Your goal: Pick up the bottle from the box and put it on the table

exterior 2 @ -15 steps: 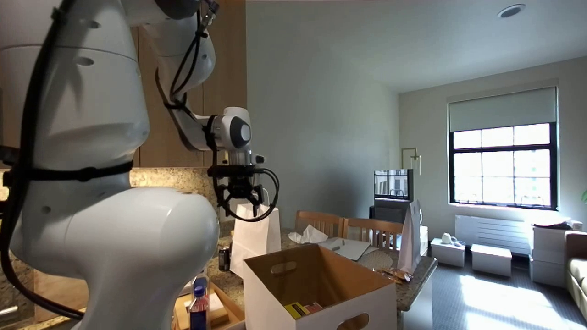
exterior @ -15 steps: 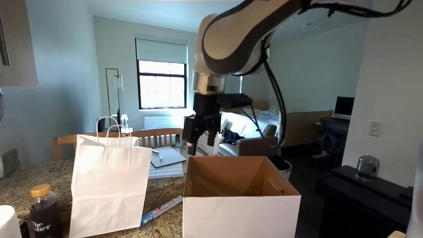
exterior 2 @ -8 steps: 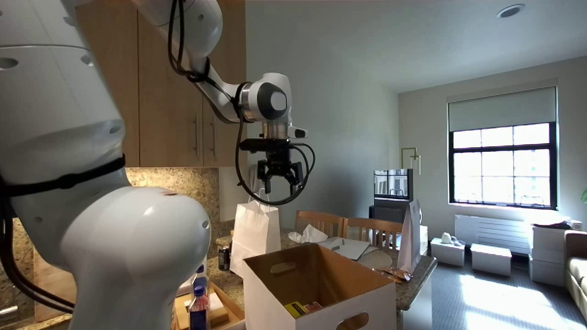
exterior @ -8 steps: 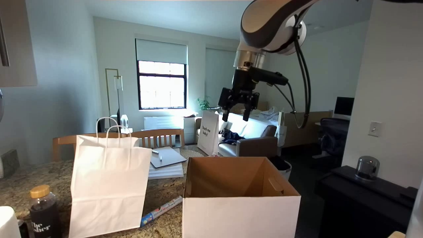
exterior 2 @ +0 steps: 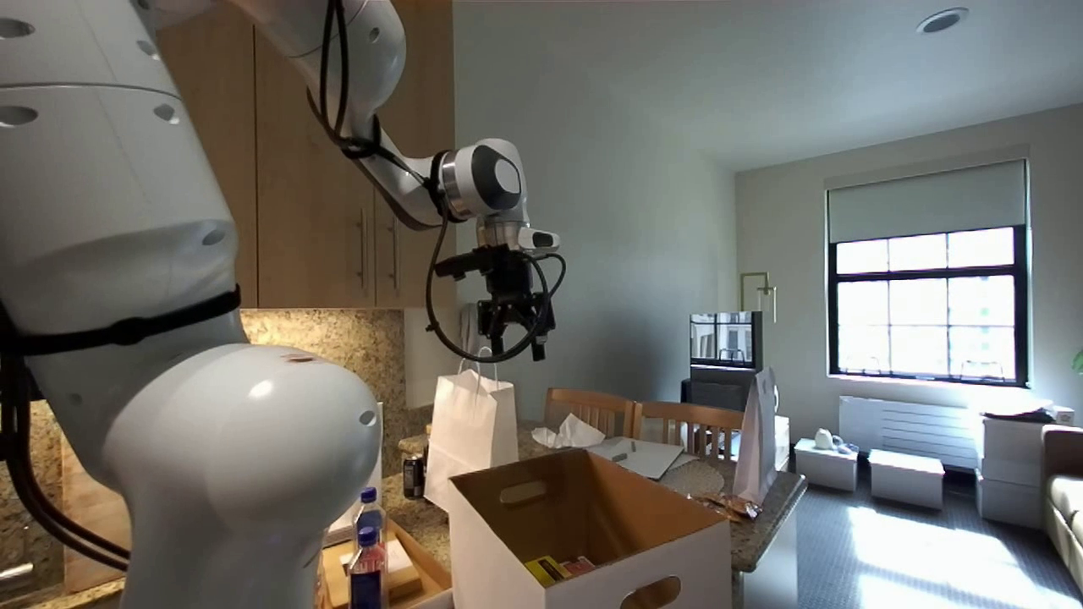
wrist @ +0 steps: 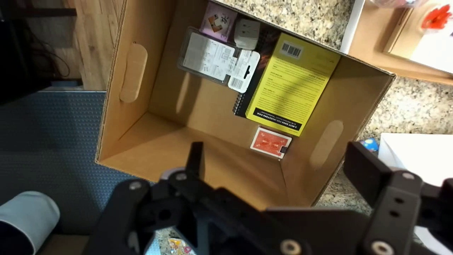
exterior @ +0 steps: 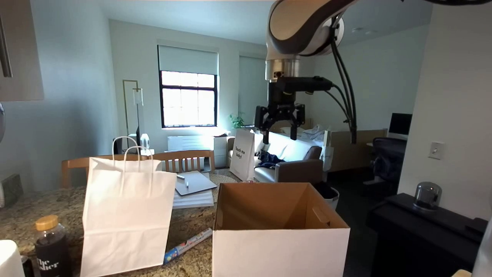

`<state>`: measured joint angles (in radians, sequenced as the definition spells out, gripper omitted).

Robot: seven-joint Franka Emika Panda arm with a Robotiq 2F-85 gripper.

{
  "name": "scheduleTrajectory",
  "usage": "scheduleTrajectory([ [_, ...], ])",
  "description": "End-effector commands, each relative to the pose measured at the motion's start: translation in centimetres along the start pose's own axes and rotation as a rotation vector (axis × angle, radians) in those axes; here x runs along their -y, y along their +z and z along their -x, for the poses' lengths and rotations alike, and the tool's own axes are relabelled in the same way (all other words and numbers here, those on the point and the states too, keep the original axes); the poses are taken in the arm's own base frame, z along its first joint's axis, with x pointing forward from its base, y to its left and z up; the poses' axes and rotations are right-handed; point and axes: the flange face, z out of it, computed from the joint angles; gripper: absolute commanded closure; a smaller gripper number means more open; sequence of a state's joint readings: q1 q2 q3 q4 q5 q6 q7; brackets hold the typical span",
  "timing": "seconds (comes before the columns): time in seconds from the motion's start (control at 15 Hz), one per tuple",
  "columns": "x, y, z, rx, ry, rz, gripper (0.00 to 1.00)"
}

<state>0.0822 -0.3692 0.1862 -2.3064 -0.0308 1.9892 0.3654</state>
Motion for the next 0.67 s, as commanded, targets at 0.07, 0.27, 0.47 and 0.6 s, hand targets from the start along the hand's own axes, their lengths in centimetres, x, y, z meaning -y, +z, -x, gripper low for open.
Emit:
scheduleTrajectory([
  [0.07,-0.15,0.13,-0.46,0.007,0.005,0.002,0.0],
  [0.27,-0.12,0.21,-0.58,0.01,0.005,0.002,0.0],
  [0.47,-0.12,0.2,-0.58,0.01,0.005,0.002,0.0],
  [0.6,-0.12,0.2,-0.58,0.01,0.005,0.002,0.0],
])
